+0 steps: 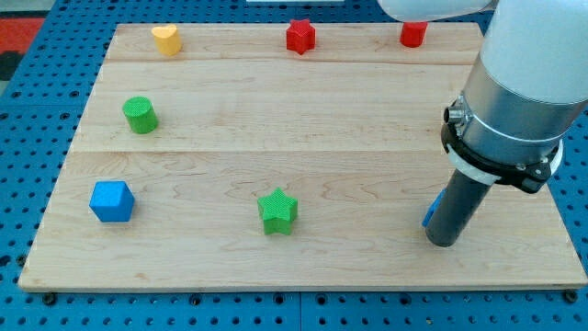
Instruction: Push the cube up and right
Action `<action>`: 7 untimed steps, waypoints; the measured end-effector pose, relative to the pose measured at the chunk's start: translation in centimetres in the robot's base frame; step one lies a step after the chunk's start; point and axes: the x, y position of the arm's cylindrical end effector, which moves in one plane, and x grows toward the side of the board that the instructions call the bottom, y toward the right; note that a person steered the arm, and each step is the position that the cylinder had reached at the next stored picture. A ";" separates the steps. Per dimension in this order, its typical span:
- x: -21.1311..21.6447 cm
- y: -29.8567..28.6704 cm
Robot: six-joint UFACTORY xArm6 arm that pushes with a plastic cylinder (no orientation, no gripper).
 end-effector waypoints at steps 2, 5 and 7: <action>2.4 -6.8; 4.0 -37.2; -2.7 -37.7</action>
